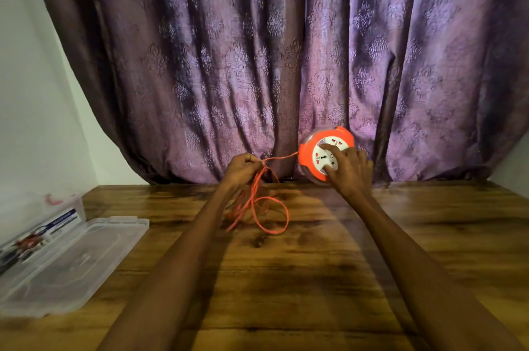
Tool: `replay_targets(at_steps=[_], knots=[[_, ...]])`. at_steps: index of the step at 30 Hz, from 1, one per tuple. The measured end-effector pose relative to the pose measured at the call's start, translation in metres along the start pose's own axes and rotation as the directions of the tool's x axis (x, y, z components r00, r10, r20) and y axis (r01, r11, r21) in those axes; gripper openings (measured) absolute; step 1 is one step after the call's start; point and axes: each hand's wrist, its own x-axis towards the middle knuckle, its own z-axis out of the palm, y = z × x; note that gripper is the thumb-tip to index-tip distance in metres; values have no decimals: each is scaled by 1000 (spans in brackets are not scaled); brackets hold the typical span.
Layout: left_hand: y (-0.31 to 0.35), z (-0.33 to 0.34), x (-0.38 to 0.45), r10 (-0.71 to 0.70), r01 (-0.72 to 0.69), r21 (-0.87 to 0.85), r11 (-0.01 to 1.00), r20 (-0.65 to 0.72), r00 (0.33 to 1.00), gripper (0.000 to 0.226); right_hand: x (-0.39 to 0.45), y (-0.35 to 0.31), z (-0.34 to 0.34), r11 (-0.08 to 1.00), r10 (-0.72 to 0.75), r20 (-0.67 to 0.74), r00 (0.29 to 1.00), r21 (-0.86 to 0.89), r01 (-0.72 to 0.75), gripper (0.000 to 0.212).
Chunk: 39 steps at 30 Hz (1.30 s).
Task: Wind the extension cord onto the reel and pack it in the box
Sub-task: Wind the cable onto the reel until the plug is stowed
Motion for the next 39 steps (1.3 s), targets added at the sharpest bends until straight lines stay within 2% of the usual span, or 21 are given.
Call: replay_targets(at_steps=[3,9,13,15,17,18,20,21,22,24,26,27,31,35,37,39], knots=[[-7,-12,2,-24,25,-21,999,55,998,10,0,-2,2,999,-15,-5,1000,31,15,60],[-17,-24,-15,-136,130,52,990,147,980,20,3,-17,2,988,-139,-2,990,-73,138,64],[-21,-40,-20,-116,65,241,968,203,972,25,3,-30,4,983,-163,2,987,-84,163,62],[-18,-48,-27,-88,40,346,937,123,988,33,5,-34,7,984,-164,28,986,-62,166,61],[-17,-55,-42,-58,35,437,899,41,997,33,7,-35,9,984,-171,55,984,-49,174,62],[-17,-58,-51,-78,38,506,862,59,995,44,8,-37,11,983,-173,65,983,-46,176,62],[-23,-63,-65,-86,-18,700,714,114,990,74,9,-43,13,982,-184,75,980,-36,187,63],[-29,-65,-67,-50,-58,759,649,119,992,78,9,-47,14,980,-195,79,978,-27,197,63],[-34,-67,-68,-12,-80,784,615,111,994,72,9,-52,15,977,-209,81,975,-19,211,63],[-33,-70,-71,26,-78,757,649,80,996,45,9,-62,16,972,-233,85,969,-8,235,63],[-32,-73,-72,-9,-19,638,770,41,999,15,10,-72,17,966,-257,91,962,6,258,63],[-34,-75,-71,-24,-6,579,816,44,999,7,11,-75,18,962,-273,92,958,12,273,63],[-42,-80,-69,-24,-21,560,828,73,997,12,12,-88,21,946,-323,119,939,3,325,64],[-51,-83,-64,-28,27,527,850,-7,1000,10,15,-97,25,920,-389,117,914,7,391,66],[-51,-84,-61,-81,72,444,893,1,997,12,18,-102,25,910,-413,114,904,4,416,65],[-47,-80,-62,-155,145,290,946,12,988,19,21,-106,23,904,-425,117,898,-5,428,65]])
